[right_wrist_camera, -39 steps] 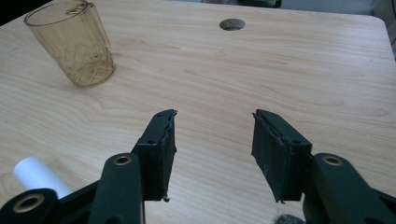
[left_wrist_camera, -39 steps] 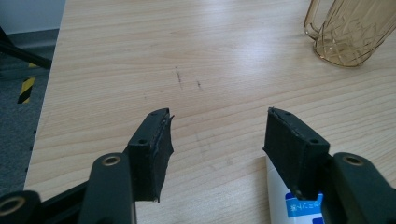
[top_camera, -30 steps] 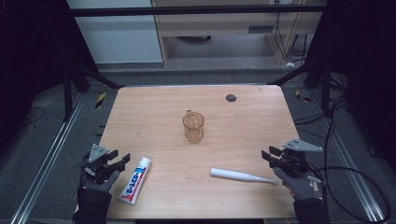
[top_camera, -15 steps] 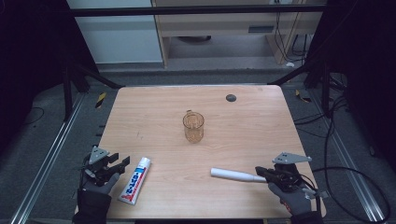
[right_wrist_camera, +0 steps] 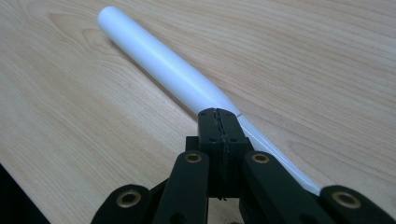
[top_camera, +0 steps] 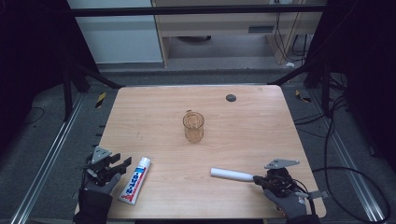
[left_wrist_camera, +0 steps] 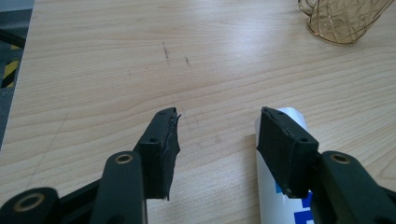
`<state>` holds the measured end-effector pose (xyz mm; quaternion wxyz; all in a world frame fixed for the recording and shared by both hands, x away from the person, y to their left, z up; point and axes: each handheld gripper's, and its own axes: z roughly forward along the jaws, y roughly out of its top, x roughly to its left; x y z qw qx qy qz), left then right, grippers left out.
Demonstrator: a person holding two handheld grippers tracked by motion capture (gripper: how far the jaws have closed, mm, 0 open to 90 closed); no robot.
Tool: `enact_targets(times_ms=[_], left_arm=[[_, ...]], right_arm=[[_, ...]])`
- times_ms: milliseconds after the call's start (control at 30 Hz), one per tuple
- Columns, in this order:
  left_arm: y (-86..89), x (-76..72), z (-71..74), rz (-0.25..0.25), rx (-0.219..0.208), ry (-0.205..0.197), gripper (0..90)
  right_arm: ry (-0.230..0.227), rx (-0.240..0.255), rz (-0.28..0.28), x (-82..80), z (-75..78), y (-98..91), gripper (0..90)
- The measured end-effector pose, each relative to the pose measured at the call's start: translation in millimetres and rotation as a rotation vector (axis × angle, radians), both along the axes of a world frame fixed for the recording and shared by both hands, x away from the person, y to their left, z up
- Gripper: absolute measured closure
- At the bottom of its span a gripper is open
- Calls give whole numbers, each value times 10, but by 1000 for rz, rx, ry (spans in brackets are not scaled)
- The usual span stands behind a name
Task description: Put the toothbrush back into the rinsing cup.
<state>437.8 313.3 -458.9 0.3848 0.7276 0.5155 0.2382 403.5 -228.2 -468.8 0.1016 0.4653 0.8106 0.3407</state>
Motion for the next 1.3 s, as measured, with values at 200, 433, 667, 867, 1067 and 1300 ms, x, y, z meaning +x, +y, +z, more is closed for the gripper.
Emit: enact_targets(times_ms=[200,433,667,867,1067,1300], left_arm=[[2,-2,-1,-3,0,1,468],[0,9,-10,-5,-3,2,468],[-5,9,-10,-10,-2,3,468],[-3,10,-11,-8,-5,4,469],[-6,15,-16,-9,-4,7,468],[-8,18,-19,-11,-3,12,469]], right_arm=[[7,-28,-3,32,-47,31,900],[6,-60,-20,79,-68,47,900],[18,-68,-21,80,-70,56,900],[16,-86,-30,95,-79,52,900],[15,-104,-43,155,-92,65,900],[8,-108,-58,236,-88,73,900]])
